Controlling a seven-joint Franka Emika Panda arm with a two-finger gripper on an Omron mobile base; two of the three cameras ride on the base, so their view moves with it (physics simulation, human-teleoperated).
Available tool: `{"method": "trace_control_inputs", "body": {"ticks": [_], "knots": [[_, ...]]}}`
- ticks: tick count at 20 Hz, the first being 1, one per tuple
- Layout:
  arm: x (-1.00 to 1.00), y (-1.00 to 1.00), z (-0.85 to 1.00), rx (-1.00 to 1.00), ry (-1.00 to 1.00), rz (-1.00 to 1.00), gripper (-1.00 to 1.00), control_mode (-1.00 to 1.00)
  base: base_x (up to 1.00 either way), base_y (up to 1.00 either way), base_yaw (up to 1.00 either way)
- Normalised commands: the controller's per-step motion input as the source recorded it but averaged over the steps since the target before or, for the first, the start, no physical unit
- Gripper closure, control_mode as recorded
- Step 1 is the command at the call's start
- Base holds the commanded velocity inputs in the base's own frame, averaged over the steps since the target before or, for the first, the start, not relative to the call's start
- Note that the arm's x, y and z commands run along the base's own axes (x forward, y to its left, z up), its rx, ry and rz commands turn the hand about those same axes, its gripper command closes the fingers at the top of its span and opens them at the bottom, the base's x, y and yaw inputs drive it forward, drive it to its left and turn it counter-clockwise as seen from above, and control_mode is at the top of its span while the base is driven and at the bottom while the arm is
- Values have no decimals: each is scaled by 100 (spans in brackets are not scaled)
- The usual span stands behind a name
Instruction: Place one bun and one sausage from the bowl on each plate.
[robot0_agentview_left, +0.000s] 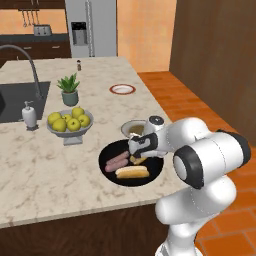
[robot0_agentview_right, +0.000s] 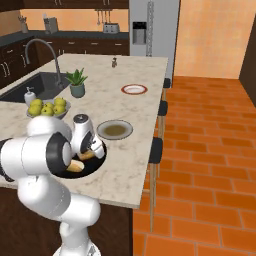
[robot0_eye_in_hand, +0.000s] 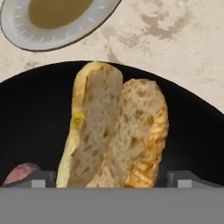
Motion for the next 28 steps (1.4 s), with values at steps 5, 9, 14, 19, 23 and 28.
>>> {"method": "trace_control_inputs", "body": {"ticks": [5,9,14,19,23,28], "knots": [[0,0,-50,-3,0,0,100,-100,0,0,0],[-11,0,-10,0,1,0,100,-100,0,0,0],[-81,-6,55,0,-11,0,100,-100,0,0,0],[-100,-39,93,2,-10,2,100,-100,0,0,0],[-88,-33,33,0,4,22,100,-100,0,0,0],[-23,0,-1,-1,3,5,100,100,-54,-56,0]]}}
